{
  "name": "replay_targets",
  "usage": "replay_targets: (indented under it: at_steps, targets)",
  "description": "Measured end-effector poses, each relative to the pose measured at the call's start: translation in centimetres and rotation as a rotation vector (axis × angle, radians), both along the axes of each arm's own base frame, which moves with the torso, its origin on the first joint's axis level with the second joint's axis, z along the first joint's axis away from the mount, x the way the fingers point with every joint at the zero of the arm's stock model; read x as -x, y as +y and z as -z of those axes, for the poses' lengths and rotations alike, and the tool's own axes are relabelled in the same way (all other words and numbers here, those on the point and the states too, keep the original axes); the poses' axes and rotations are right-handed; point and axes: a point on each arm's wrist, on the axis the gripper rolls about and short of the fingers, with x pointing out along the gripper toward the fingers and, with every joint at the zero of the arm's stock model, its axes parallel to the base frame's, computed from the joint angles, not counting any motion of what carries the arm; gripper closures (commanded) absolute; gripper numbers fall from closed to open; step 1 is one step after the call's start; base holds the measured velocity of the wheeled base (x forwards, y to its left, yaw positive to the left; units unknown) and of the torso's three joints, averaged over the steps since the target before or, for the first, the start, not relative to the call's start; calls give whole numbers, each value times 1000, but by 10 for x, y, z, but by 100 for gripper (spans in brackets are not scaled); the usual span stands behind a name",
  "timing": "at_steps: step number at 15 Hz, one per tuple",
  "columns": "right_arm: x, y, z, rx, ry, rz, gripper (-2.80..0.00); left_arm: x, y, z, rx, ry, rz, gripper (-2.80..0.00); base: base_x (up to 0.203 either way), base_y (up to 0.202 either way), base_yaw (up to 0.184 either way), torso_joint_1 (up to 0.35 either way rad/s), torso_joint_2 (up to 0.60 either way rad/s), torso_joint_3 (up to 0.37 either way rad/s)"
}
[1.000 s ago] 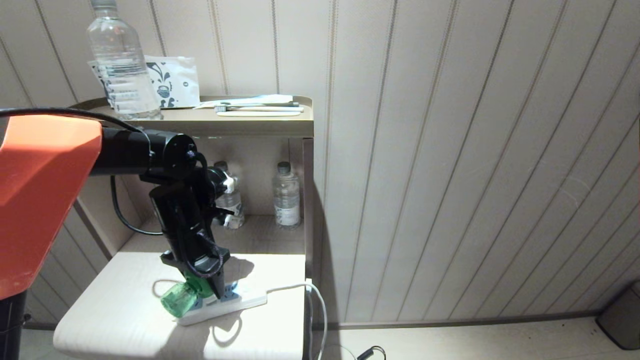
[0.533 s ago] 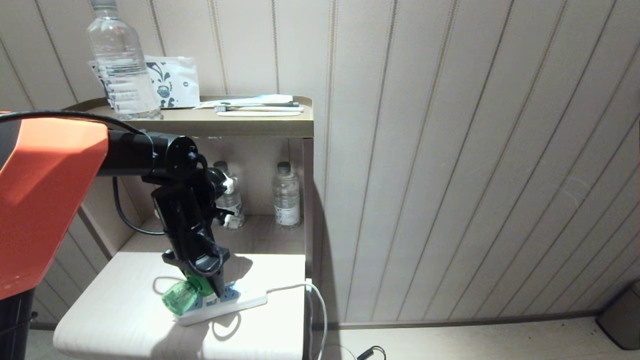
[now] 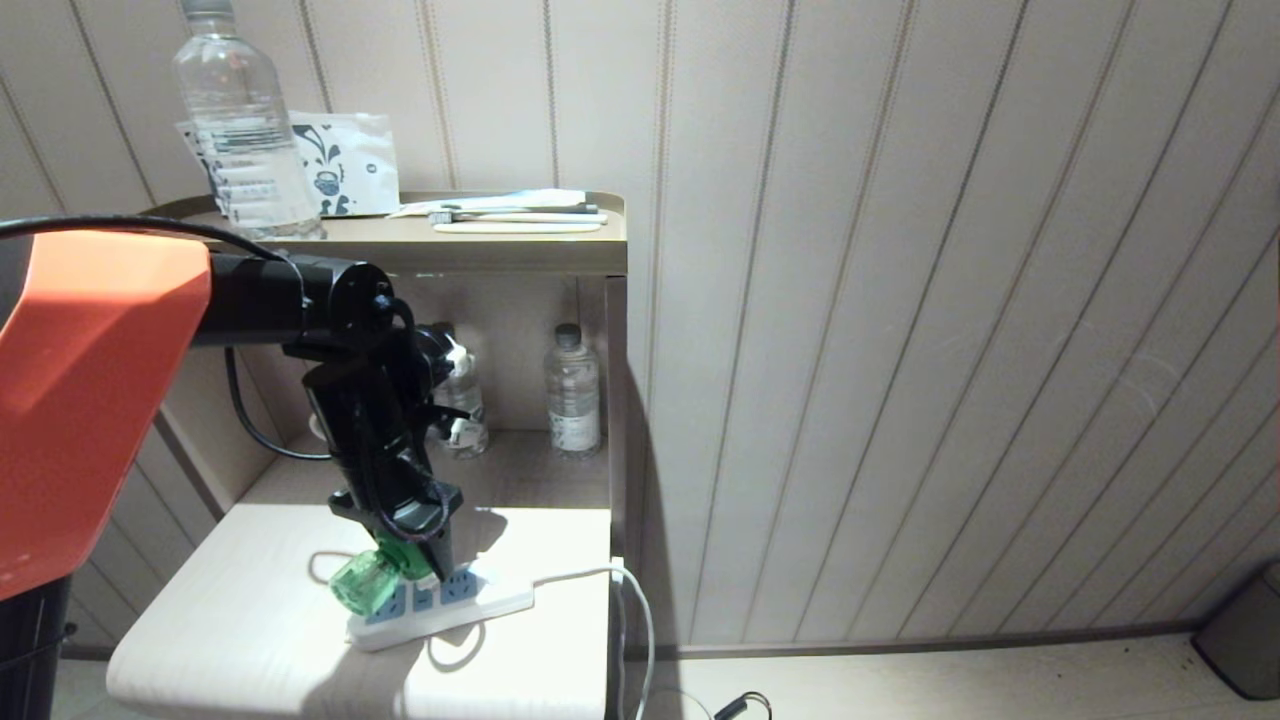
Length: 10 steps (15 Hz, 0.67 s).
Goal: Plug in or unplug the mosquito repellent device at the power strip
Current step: Insert the plug into the socket
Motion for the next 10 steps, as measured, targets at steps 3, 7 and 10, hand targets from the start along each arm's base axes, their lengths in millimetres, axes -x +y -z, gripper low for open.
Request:
replay_targets:
  at_steps: [3, 7, 10]
  targets:
    - [0, 0, 0, 0, 0, 0, 0, -1, 2, 4, -5, 14, -7, 0, 0, 0, 0, 0, 0, 0]
    - [0, 0, 0, 0, 0, 0, 0, -3, 5, 7, -7, 22, -15, 0, 0, 0, 0, 0, 0, 0]
    - [0, 0, 0, 0, 0, 0, 0, -3, 6, 8, -8, 25, -7, 0, 0, 0, 0, 0, 0, 0]
